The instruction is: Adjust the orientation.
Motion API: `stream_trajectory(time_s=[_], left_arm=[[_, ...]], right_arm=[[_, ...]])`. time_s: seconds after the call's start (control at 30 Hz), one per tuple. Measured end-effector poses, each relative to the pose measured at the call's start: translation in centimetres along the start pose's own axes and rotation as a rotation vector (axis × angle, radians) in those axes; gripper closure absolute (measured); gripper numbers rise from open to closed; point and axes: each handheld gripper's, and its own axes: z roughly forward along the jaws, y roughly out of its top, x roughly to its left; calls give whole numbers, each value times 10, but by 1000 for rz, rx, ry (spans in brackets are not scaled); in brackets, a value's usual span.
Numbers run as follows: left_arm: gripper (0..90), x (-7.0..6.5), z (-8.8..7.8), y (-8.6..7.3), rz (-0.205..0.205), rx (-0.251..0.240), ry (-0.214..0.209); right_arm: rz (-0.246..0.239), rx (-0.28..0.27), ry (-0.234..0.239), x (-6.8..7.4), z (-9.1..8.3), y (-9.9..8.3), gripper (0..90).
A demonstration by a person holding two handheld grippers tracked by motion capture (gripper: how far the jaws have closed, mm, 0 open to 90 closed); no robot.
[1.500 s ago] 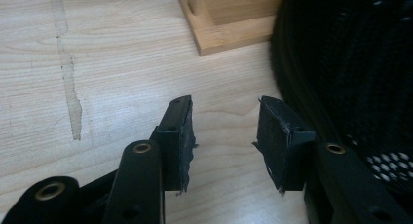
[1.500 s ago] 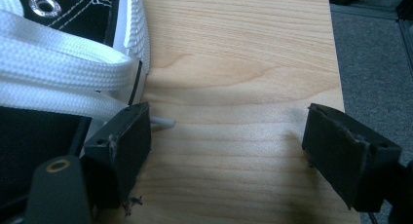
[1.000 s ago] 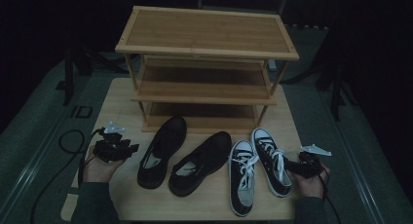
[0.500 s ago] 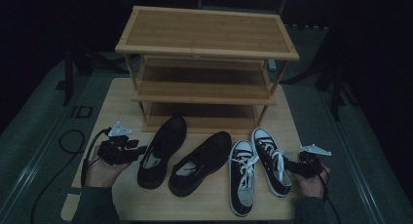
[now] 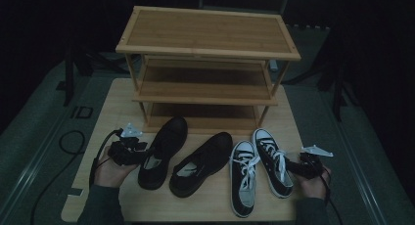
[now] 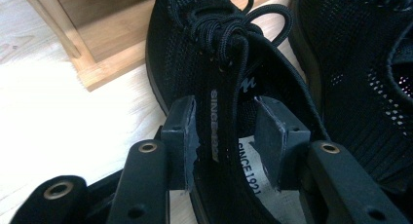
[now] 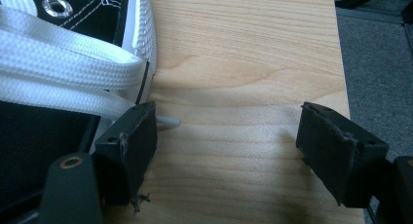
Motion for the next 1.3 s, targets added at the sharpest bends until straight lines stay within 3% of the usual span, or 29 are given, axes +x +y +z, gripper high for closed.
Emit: stream_trajectory(time_s=[0.07, 0.17, 0.43, 0.6, 0.87, 1.2, 1.3], left_arm=[[614, 0, 4, 1, 0, 20, 13], [643, 0, 9, 2, -11, 31, -8], [717, 0, 19, 9, -20, 66, -13], [864, 4, 22, 10, -26, 81, -7], [877, 12, 18, 12, -8, 100, -24], [876, 33, 11, 9, 0, 100, -17], [876, 48, 7, 9, -9, 103, -2]], right_arm=[[-2, -1, -1, 0, 0, 0, 225], [-1, -2, -1, 0, 0, 0, 225], [-2, -2, -1, 0, 0, 0, 225], [-2, -2, -1, 0, 0, 0, 225], [0, -1, -1, 0, 0, 0, 225], [-2, -2, -2, 0, 0, 0, 225], [0, -1, -1, 0, 0, 0, 225]])
